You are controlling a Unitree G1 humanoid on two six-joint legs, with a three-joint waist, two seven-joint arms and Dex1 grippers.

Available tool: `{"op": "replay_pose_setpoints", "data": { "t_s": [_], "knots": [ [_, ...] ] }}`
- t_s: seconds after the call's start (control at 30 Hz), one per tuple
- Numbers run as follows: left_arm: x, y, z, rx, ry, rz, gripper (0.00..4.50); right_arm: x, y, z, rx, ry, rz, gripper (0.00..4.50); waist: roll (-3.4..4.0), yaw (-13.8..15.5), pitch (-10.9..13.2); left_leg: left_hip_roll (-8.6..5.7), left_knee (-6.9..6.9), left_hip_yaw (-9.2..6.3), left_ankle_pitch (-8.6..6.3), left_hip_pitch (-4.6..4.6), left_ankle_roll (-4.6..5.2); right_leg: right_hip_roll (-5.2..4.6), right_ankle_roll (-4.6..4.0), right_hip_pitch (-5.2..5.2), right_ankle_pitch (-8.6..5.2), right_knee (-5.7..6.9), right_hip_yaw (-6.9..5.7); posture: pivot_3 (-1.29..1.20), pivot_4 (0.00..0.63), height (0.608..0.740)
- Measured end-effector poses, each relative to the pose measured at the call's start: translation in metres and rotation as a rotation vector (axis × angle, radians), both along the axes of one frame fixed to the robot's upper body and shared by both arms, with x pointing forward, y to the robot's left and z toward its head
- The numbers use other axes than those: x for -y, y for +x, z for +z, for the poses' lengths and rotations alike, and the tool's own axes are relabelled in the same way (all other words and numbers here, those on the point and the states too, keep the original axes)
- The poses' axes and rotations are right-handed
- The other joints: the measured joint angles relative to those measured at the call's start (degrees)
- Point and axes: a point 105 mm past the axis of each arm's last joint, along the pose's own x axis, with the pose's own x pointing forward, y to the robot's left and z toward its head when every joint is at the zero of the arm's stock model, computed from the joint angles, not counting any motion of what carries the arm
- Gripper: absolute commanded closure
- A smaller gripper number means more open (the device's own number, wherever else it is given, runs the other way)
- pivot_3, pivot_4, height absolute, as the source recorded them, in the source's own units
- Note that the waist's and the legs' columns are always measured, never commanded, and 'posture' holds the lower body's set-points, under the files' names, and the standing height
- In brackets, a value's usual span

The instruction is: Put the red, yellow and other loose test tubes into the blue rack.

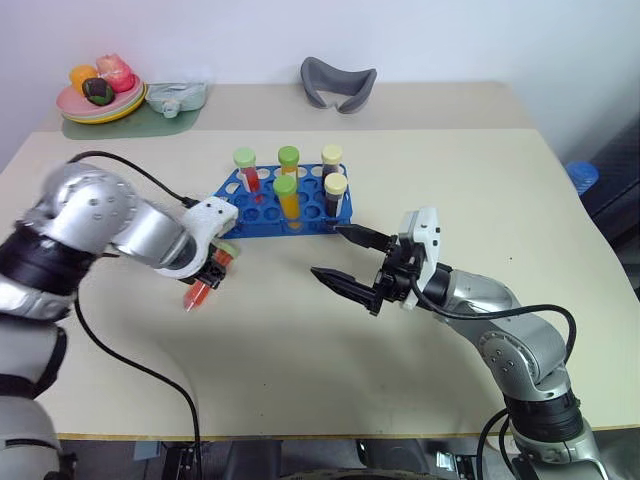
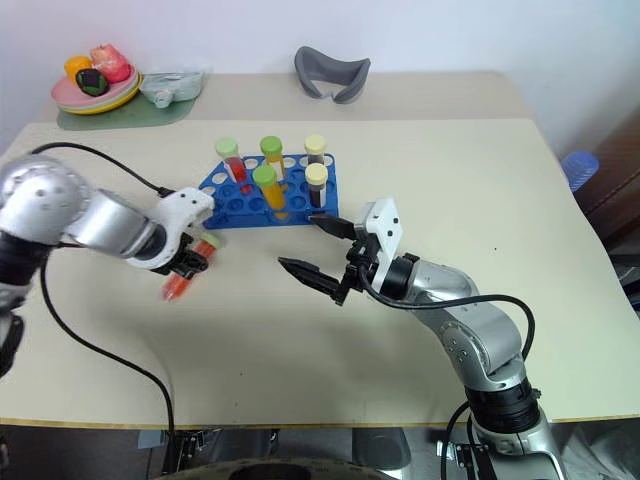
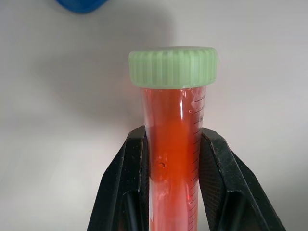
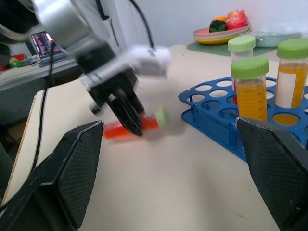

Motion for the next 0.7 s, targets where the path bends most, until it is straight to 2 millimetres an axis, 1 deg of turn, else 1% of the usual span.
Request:
{"op": "replay_pose_setpoints", "data": {
  "t_s": [0.07, 0.13, 0.2, 0.23, 0.3, 0.37, 0.43, 0.53, 0.63, 0.7],
  "knots": [
    [-0.011, -0.005, 0.015, 0.159, -0.021, -0.013, 3.70, 0.002, 0.000, 0.000, 0.000, 0.001, -0.001, 0.00, 0.01, -0.16, 0.00, 0.01, -0.05, 0.08, 0.02, 0.01, -0.05, -0.02, 0.00, -0.04, 0.00, -0.01, 0.06, 0.00, 0.150, 0.740],
    [-0.014, -0.008, 0.027, 0.332, -0.037, -0.068, 3.70, 0.005, 0.001, -0.001, -0.005, -0.001, -0.010, 0.00, 0.03, 0.15, -0.01, 0.01, -0.13, 0.14, 0.14, 0.04, -0.25, -0.06, -0.01, -0.02, 0.01, -0.04, 0.06, 0.00, 0.150, 0.740],
    [-0.005, -0.015, 0.032, 0.459, -0.132, -0.157, 3.70, 0.005, 0.002, -0.002, -0.006, -0.006, -0.012, 0.00, 0.04, 0.53, -0.02, 0.00, -0.18, 0.17, 0.12, 0.09, -0.22, -0.08, -0.02, 0.05, 0.01, -0.10, 0.03, 0.00, 0.150, 0.740],
    [0.000, -0.017, 0.032, 0.488, -0.181, -0.179, 3.70, 0.004, 0.002, -0.002, -0.006, -0.008, -0.010, 0.00, 0.04, 0.77, -0.03, 0.00, -0.16, 0.16, 0.04, 0.08, -0.07, -0.08, -0.02, 0.08, 0.01, -0.08, 0.01, 0.00, 0.150, 0.740],
    [0.007, -0.014, 0.039, 0.640, -0.363, -0.146, 3.70, 0.002, 0.005, -0.003, -0.005, -0.012, -0.010, 0.00, 0.06, 0.92, -0.04, -0.01, -0.12, 0.16, 0.01, 0.07, -0.02, -0.10, -0.02, 0.15, 0.02, -0.17, 0.03, 0.00, 0.150, 0.740],
    [0.006, -0.004, 0.043, 0.802, -0.474, -0.028, 3.70, 0.003, 0.010, -0.002, 0.003, -0.016, -0.021, 0.00, -0.03, 0.94, -0.05, 0.00, -0.04, 0.11, -0.03, 0.03, 0.06, -0.07, -0.01, 0.16, 0.03, -0.17, 0.01, 0.00, 0.150, 0.740],
    [0.001, 0.005, 0.049, 0.962, -0.476, 0.073, 3.70, 0.004, 0.013, -0.001, 0.010, -0.018, -0.029, 0.00, -0.06, 0.92, -0.05, -0.01, -0.01, 0.09, -0.06, 0.02, 0.10, -0.07, 0.00, 0.15, 0.03, -0.17, 0.00, 0.00, 0.150, 0.740],
    [0.007, 0.012, 0.054, 1.150, -0.432, 0.129, 3.70, 0.004, 0.015, -0.001, 0.014, -0.019, -0.035, 0.00, -0.05, 0.92, -0.07, -0.01, 0.01, 0.09, -0.06, 0.02, 0.10, -0.07, 0.00, 0.15, 0.03, -0.16, 0.00, 0.00, 0.150, 0.740],
    [0.013, 0.024, 0.045, 1.275, -0.379, 0.208, 3.70, 0.002, 0.016, 0.001, 0.020, -0.013, -0.034, 0.00, -0.01, 0.87, -0.09, -0.02, 0.03, 0.10, -0.06, 0.05, 0.11, -0.06, 0.00, 0.16, 0.04, -0.13, 0.02, 0.00, 0.150, 0.740],
    [0.019, 0.033, 0.032, 1.309, -0.373, 0.267, 3.70, 0.000, 0.016, 0.002, 0.024, -0.007, -0.030, 0.00, -0.02, 0.61, -0.10, -0.02, 0.04, 0.08, -0.07, 0.04, 0.13, -0.04, 0.01, 0.16, 0.04, -0.13, 0.01, 0.00, 0.150, 0.740]
  ]
}}
